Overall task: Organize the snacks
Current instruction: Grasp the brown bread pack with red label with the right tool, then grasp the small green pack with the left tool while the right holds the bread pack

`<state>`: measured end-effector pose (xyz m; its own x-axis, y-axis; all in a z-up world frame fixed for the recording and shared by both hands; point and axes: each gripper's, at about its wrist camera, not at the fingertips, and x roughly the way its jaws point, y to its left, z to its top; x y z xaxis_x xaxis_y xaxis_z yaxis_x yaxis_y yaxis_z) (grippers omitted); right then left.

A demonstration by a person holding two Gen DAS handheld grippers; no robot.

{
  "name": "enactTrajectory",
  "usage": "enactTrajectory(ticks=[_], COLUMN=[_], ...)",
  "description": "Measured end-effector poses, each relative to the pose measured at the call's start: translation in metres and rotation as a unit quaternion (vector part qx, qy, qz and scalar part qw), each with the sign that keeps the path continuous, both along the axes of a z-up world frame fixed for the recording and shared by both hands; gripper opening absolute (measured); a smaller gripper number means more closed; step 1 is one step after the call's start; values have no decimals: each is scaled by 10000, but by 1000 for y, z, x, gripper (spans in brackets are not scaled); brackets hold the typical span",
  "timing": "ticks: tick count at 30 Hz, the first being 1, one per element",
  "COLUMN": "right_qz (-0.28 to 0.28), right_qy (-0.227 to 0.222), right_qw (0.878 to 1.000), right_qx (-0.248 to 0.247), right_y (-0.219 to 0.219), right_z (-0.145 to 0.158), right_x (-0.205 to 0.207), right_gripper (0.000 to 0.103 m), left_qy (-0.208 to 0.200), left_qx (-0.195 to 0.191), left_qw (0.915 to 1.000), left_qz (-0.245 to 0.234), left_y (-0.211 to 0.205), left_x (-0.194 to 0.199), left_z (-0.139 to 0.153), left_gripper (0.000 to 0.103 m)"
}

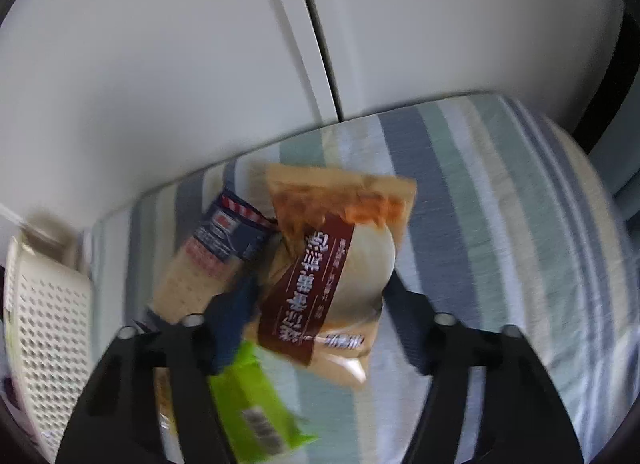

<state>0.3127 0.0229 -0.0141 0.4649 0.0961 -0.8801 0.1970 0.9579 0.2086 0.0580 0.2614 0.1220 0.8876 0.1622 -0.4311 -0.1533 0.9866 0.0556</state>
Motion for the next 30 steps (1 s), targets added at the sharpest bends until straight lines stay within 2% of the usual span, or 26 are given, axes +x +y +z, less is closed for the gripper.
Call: enactTrajectory(ticks=[9, 12, 16, 21, 24, 27, 30], right_qz=[314, 458, 493, 354, 284, 332, 448], right_qy=[-177, -255, -266, -582, -679, -627, -529], right_qw=[9982, 9975, 9977, 9976, 9973, 9973, 9975], right_qx=[-483, -476, -369, -99, 21, 202, 119], right_y=[-1, -7, -18, -61, -70, -76, -73], right_z=[8, 5, 4, 27, 29, 23, 19], right_x=[-50, -74, -87, -110, -116, -121, -113], right_gripper=[49, 48, 48, 47, 44, 44, 44], left_qy=[121, 254, 330, 644, 1001, 1483, 1771], left_qx=[126, 99, 74, 178, 107, 16, 82], left_qw=[9996, 9990, 9971, 9925, 9857, 9727, 9635], left_qz=[-204, -354, -684, -1028, -1354, -1783, -2006], left_y=[-11, -18, -30, -52, -69, -92, -114], left_x=[3, 7, 7, 19, 32, 50, 65], left_z=[-6, -11, -15, -23, -29, -38, -44], left_gripper=[100, 100, 100, 100, 100, 100, 100])
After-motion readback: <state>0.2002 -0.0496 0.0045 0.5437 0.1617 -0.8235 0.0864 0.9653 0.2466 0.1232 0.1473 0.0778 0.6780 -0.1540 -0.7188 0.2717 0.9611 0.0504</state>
